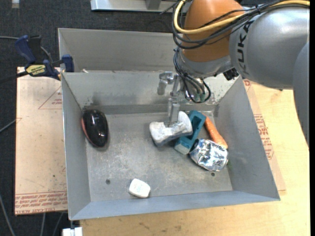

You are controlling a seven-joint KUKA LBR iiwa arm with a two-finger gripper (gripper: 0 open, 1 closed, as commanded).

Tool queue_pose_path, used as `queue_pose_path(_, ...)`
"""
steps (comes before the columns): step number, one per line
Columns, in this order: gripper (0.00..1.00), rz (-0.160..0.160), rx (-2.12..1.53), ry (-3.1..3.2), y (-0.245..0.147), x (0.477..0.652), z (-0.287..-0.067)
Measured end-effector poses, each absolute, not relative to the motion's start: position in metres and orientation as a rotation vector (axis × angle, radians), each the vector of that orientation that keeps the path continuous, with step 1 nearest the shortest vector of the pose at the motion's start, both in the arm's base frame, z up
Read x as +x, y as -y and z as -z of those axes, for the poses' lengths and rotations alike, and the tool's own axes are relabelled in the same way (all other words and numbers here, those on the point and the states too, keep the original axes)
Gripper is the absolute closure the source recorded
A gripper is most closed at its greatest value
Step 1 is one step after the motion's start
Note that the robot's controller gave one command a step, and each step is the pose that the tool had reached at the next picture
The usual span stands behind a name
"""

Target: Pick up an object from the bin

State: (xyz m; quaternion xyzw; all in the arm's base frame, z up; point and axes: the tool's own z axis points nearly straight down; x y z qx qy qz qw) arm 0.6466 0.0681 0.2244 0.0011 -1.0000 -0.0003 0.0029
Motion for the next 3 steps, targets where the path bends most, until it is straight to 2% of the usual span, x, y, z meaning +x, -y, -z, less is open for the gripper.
queue_pose_path(1,0.0,0.002,0.001,3.144,-0.068,0.648,-0.23)
queue_pose_path(2,0.0,0.004,0.374,3.123,-0.035,0.648,-0.181)
queue_pose_path(3,0.0,0.004,0.302,3.13,-0.017,0.639,-0.157)
